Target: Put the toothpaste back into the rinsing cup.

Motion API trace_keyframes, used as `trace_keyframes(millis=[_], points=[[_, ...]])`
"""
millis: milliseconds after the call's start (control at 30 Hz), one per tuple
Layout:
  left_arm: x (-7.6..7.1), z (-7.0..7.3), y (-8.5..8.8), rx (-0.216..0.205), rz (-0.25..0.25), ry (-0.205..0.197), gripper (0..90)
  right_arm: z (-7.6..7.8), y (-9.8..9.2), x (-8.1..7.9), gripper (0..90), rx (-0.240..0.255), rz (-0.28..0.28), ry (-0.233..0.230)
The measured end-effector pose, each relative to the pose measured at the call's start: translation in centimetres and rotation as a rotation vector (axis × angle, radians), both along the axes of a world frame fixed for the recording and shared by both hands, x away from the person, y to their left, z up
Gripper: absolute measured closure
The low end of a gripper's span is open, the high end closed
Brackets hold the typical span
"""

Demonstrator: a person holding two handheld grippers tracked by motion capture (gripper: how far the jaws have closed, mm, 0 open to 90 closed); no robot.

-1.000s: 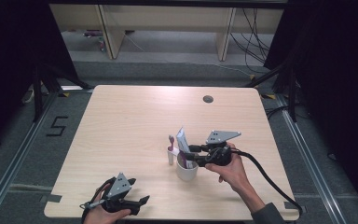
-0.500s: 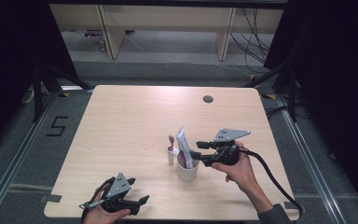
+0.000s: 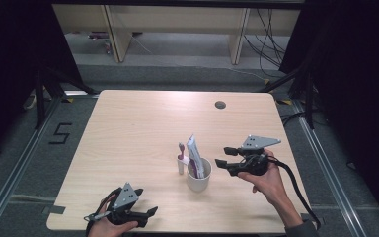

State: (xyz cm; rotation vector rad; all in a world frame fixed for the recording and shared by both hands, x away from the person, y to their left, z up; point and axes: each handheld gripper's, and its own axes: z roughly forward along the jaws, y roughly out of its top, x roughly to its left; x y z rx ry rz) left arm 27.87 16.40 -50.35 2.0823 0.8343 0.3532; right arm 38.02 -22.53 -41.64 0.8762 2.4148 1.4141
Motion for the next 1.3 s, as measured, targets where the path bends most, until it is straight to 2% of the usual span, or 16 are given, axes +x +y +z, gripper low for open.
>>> trace_keyframes(millis=[133,200,233,300,400,433,533,600,800,833,900,933,1067,1100,1267,1300], points=[[0.0,0.0,0.1,0.005,0.0,-0.002,21.3,0.0,-0.6,0.1,39.7,-0.009,-0.005,-0.017],[-0.1,0.0,-0.1,-0.019,0.015,-0.002,21.3,0.1,-1.2,0.0,38.7,-0.016,-0.023,-0.012],[0.0,0.1,0.1,0.005,0.005,-0.003,21.2,0.0,-1.2,0.0,38.1,0.001,-0.026,-0.008],[0.0,0.1,0.2,0.006,0.006,-0.003,21.2,0.1,-1.5,0.0,37.5,-0.039,-0.036,-0.037],[-0.1,0.0,0.1,-0.007,0.016,0.001,21.2,0.0,-1.9,-0.1,36.7,-0.036,-0.04,-0.037],[-0.1,0.0,0.1,-0.007,0.016,0.001,21.2,0.0,-1.9,-0.2,36.5,-0.027,-0.046,-0.005],[-0.2,-0.1,0.1,-0.025,0.025,-0.003,21.3,-0.1,-2.5,-0.1,35.6,-0.036,-0.052,-0.021],[-0.2,0.0,0.3,0.001,0.016,-0.004,21.2,-0.2,-2.9,-0.1,34.4,-0.032,-0.049,-0.011],[-0.2,0.0,0.3,-0.002,0.017,-0.004,21.0,-0.3,-3.1,-0.5,29.5,-0.079,-0.073,0.004],[-0.2,-0.1,0.1,-0.024,0.028,-0.002,21.0,-0.2,-3.2,-0.6,27.8,-0.094,-0.074,-0.009],[-0.1,0.0,0.3,0.0,0.016,-0.001,20.8,-0.3,-3.3,-0.5,27.2,-0.105,-0.075,-0.03],[-0.2,0.0,0.4,0.0,0.022,0.004,20.7,-0.4,-3.4,-0.8,26.7,-0.091,-0.077,0.0],[-0.2,0.0,0.4,0.0,0.024,0.001,20.2,-0.9,-3.9,-1.0,25.6,-0.1,-0.101,0.014],[-0.1,0.0,0.4,0.006,0.026,-0.003,20.2,-1.0,-4.3,-0.8,25.2,-0.119,-0.098,-0.007],[-0.1,0.1,0.6,0.013,0.025,-0.003,20.2,-1.6,-5.1,-1.0,25.0,-0.096,-0.126,0.036],[-0.1,0.0,0.5,-0.006,0.032,-0.012,20.2,-1.6,-5.3,-1.0,24.9,-0.098,-0.127,0.034]])
